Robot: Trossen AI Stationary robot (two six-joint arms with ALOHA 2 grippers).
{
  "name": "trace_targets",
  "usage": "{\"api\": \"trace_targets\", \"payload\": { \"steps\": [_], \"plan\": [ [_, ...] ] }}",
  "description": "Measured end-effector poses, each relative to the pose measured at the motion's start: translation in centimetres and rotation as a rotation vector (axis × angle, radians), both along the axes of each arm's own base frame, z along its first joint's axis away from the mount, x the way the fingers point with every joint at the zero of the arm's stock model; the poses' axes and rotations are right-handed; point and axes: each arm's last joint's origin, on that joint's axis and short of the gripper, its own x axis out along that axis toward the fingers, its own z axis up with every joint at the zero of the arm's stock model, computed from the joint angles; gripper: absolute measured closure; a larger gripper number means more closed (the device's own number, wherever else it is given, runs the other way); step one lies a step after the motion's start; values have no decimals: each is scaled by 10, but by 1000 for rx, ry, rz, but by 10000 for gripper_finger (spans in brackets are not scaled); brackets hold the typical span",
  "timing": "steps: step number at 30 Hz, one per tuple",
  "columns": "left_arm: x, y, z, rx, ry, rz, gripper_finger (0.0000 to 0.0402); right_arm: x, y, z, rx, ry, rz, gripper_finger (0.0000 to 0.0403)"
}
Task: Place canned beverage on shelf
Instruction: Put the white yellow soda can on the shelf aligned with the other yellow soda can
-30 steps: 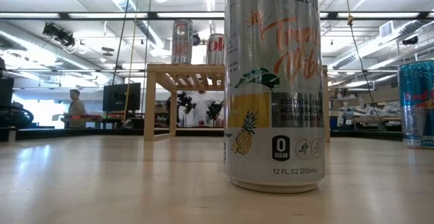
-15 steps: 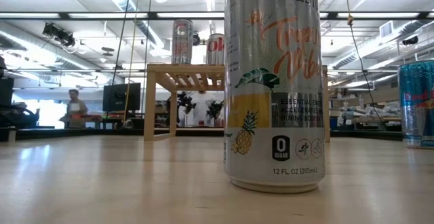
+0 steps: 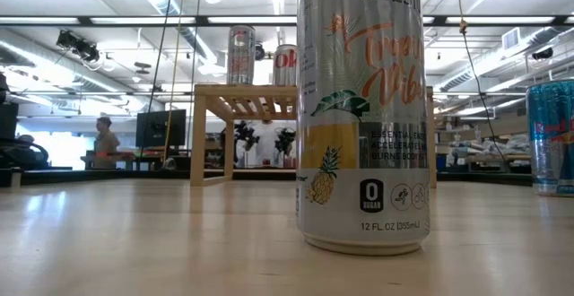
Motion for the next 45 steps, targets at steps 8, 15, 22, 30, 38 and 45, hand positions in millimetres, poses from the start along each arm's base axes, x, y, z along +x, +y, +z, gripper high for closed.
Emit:
{"api": "trace_targets", "payload": {
  "steps": [8, 15, 22, 30, 38, 45],
  "plan": [
    [3, -9, 0, -38, -13, 2, 81, -16, 45, -14, -55, 148, 107, 146],
    [4, -16, 0, -66, -24, 6, 81, -33, 84, -19, -123, 182, 150, 146],
    [5, -21, 0, -71, -33, 37, 81, -40, 107, -22, -183, 161, 128, 146],
    [6, -23, 0, -67, -38, 64, 81, -36, 106, -18, -144, 114, 116, 146],
    [6, -23, 0, -67, -38, 64, 81, -30, 99, -15, -127, 85, 115, 139],
    [6, -23, 0, -61, -36, 60, 81, -30, 90, -21, -233, 120, 120, 124]
  ]
}}
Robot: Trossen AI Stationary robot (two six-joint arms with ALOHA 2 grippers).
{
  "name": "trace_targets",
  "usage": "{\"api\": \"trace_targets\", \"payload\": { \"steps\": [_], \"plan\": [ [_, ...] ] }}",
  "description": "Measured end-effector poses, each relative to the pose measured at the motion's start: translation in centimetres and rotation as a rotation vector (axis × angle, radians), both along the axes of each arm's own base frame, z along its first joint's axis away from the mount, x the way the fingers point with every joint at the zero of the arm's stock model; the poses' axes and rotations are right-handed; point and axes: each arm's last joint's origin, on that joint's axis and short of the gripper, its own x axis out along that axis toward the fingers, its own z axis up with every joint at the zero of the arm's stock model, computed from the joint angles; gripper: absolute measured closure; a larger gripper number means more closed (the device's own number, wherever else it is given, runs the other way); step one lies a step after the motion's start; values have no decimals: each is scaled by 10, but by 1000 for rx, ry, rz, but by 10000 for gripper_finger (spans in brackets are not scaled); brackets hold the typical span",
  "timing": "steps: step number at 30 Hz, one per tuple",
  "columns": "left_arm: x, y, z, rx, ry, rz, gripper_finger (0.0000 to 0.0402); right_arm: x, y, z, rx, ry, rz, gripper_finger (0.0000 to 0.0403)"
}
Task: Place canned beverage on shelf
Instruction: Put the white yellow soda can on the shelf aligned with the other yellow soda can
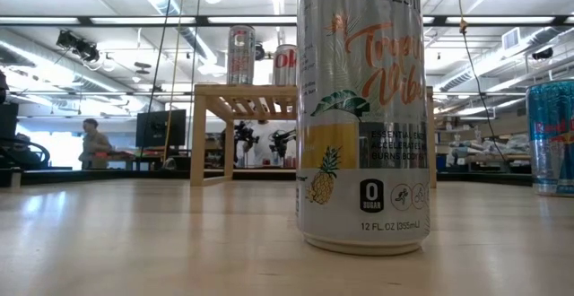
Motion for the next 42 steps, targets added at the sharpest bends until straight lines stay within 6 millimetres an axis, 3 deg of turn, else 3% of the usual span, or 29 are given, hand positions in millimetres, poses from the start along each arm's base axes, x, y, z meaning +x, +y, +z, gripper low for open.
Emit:
{"api": "trace_targets", "payload": {
  "steps": [9, 14, 21, 29, 42],
  "plan": [
    [0, 0, 0, 24, 10, -17, 81, -1, -3, -3, -104, 3, -55, 68],
    [0, 0, 0, 39, 17, -35, 81, 5, 2, -21, -109, 112, -100, 33],
    [0, 0, 0, 41, 21, -39, 81, 20, 16, -41, 35, 230, -39, 16],
    [-1, 0, -1, 44, 25, -43, 81, 38, 40, -77, 6, 329, -4, 18],
    [-1, 0, -1, 43, 26, -44, 81, 68, 60, -144, -107, 453, -140, 19]
  ]
}}
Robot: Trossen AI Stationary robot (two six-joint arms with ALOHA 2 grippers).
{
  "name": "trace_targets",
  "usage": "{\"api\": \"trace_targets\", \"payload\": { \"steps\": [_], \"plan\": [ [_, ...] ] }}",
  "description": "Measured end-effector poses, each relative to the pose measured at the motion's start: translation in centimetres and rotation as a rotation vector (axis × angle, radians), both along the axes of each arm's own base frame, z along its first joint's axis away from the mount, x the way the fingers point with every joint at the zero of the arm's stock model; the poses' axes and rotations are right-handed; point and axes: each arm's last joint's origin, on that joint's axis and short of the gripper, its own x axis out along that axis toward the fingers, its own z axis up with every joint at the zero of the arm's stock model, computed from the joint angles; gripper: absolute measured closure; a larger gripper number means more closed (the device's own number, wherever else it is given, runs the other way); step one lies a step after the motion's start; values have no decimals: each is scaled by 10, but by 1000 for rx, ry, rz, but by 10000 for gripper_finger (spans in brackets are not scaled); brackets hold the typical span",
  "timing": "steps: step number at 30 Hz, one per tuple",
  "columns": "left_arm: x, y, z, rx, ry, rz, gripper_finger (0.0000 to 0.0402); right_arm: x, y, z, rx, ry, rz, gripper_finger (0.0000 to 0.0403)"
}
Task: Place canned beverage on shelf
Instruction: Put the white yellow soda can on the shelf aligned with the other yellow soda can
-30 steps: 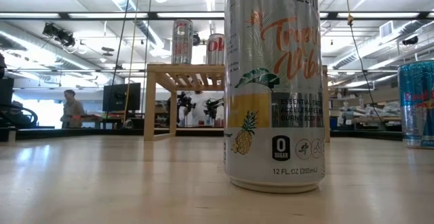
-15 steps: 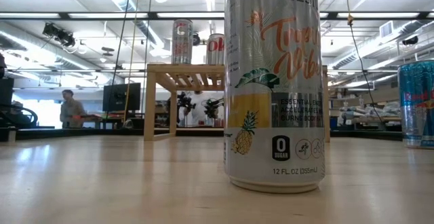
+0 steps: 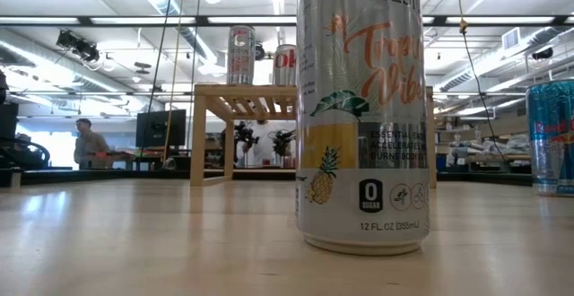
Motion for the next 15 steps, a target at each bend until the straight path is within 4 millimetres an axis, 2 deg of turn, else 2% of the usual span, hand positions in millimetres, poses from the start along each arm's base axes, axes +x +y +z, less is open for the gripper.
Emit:
{"api": "trace_targets", "payload": {
  "steps": [15],
  "plan": [
    [0, 0, 0, 9, 4, -12, 81, 7, 7, -20, 36, 46, -89, 19]
  ]
}}
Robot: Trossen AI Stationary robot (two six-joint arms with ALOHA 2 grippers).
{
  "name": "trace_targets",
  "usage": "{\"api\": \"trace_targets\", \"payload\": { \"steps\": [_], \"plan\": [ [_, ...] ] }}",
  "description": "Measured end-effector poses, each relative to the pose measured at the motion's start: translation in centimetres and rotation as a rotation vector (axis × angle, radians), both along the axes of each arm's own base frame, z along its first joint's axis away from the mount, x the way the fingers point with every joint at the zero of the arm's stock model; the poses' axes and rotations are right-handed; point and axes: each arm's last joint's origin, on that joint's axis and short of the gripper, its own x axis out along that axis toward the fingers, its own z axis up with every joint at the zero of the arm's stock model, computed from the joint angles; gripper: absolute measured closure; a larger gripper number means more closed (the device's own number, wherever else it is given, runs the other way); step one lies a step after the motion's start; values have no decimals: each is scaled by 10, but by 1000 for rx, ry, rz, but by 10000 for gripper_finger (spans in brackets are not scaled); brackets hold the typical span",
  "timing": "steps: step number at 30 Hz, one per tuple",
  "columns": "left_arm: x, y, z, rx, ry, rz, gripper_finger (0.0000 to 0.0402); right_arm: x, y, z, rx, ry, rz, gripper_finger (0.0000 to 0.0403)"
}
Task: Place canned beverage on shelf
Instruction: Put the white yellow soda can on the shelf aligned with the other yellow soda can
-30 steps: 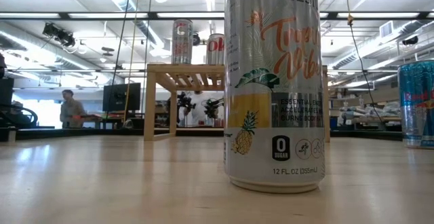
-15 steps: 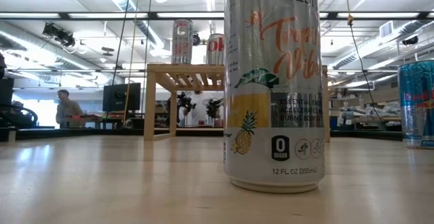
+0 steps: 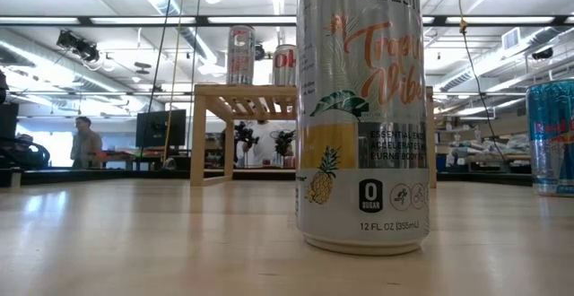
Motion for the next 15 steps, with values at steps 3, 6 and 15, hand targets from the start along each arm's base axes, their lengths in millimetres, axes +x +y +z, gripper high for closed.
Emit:
{"api": "trace_targets", "payload": {
  "steps": [3, 6, 15],
  "plan": [
    [0, 0, 0, 0, 0, 0, 81, 0, 2, -3, 13, 17, -12, 19],
    [0, 0, 0, 0, -1, 0, 81, 1, 5, -9, 25, 32, -13, 25],
    [0, 0, 0, -6, -4, 7, 81, 2, 7, -19, 18, 68, -37, 82]
  ]
}}
